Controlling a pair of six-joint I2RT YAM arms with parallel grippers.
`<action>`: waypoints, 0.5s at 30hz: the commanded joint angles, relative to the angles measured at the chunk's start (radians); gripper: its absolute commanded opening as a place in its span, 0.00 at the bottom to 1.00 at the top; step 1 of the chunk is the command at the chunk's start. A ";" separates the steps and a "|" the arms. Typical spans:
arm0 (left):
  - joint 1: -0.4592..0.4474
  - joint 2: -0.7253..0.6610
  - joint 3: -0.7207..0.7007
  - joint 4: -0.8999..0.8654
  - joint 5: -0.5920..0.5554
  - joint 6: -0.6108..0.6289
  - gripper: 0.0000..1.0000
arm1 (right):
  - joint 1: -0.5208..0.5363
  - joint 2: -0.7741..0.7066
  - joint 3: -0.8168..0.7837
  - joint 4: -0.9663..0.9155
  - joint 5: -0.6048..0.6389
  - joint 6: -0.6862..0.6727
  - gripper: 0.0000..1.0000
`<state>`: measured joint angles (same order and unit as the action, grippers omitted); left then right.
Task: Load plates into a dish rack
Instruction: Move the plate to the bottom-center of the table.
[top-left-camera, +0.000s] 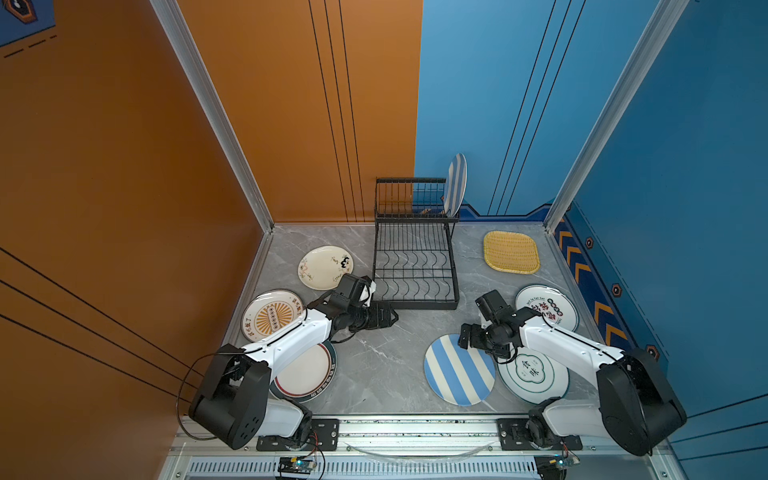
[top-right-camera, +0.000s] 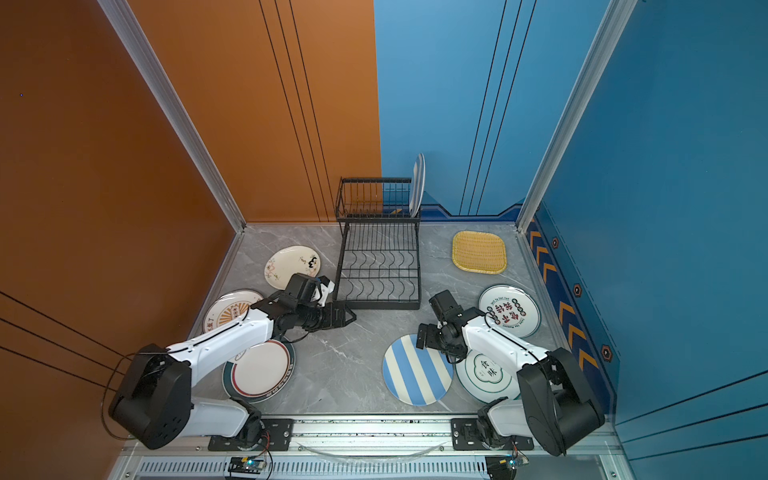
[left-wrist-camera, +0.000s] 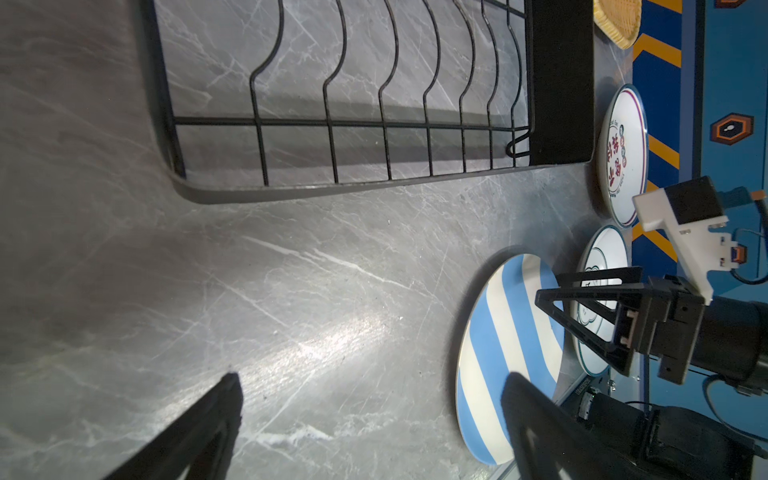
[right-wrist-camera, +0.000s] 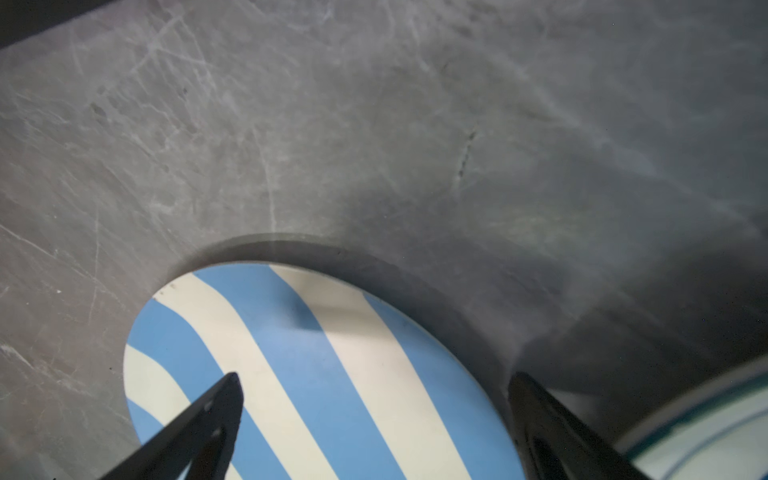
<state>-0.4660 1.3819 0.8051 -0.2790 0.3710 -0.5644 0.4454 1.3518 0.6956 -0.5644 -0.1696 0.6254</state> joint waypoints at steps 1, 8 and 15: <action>-0.004 -0.011 -0.012 -0.023 0.003 0.014 0.98 | 0.012 0.008 -0.017 0.012 -0.030 -0.004 1.00; 0.000 -0.017 -0.017 -0.035 0.003 0.019 0.98 | 0.041 0.026 -0.025 0.097 -0.126 0.037 1.00; 0.003 -0.009 -0.020 -0.040 0.022 0.024 0.98 | 0.053 0.038 0.001 0.081 -0.127 0.024 1.00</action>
<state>-0.4660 1.3819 0.7994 -0.2882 0.3717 -0.5644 0.4957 1.3788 0.6861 -0.4587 -0.2920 0.6479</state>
